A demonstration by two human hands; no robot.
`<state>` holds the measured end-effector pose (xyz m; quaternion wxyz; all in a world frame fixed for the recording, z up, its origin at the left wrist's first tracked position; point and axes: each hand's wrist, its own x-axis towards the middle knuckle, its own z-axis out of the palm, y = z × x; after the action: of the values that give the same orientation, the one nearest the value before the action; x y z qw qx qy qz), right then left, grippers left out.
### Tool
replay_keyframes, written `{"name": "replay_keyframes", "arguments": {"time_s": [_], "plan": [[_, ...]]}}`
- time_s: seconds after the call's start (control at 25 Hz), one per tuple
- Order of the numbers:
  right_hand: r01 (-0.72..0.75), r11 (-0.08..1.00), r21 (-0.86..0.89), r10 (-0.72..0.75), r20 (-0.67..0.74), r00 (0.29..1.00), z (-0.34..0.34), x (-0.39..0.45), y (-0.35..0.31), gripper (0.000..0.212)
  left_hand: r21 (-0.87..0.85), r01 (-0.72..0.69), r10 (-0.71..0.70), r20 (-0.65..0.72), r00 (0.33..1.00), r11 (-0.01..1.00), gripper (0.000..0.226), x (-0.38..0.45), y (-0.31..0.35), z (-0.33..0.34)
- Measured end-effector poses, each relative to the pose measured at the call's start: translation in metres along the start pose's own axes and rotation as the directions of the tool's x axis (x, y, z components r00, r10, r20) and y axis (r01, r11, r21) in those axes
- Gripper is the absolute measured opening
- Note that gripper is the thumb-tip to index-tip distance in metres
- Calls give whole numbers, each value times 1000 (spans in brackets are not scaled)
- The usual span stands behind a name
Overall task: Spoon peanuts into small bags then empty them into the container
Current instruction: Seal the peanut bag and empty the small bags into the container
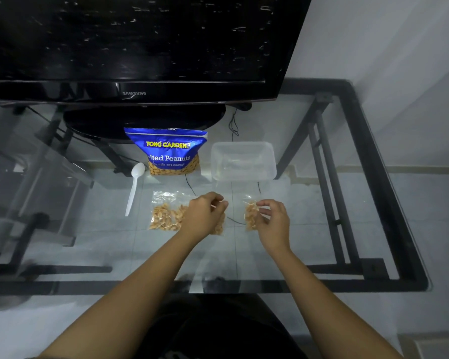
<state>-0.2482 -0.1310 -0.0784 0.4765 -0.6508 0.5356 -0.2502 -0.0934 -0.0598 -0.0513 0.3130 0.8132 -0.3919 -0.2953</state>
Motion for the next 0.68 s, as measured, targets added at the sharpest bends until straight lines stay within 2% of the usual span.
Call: {"name": "replay_keyframes", "arguments": {"time_s": [0.12, 0.2, 0.32, 0.4, 0.48, 0.56, 0.68], "plan": [[97, 989, 111, -100, 17, 995, 0, -9, -17, 27, -169, 94, -79, 95, 992, 981, 41, 1, 11, 1], [123, 978, 171, -132, 42, 990, 0, -13, -28, 34, -314, 102, -73, 103, 992, 944, 32, 2, 16, -1], [88, 972, 218, -105, 66, 992, 2, -15, -38, 38, -516, 83, -34, 103, 994, 853, 7, 3, 20, -9], [19, 963, 271, -40, 74, 996, 1, -11, -44, 43, -586, 70, 14, 138, 990, 807, 8, 3, 24, -17], [-48, 932, 359, 5, 119, 993, -1, -4, -49, 31, -614, 85, 39, 185, 982, 784, 8, 4, 29, -26], [-35, 929, 367, -13, 128, 992, -2, 2, -54, 11, -613, 95, 47, 210, 977, 784, 7, 5, 30, -33], [-11, 931, 365, -29, 102, 994, 0, 4, -60, 8, -466, -10, 86, 143, 986, 885, 11, 7, 29, -38]]}}
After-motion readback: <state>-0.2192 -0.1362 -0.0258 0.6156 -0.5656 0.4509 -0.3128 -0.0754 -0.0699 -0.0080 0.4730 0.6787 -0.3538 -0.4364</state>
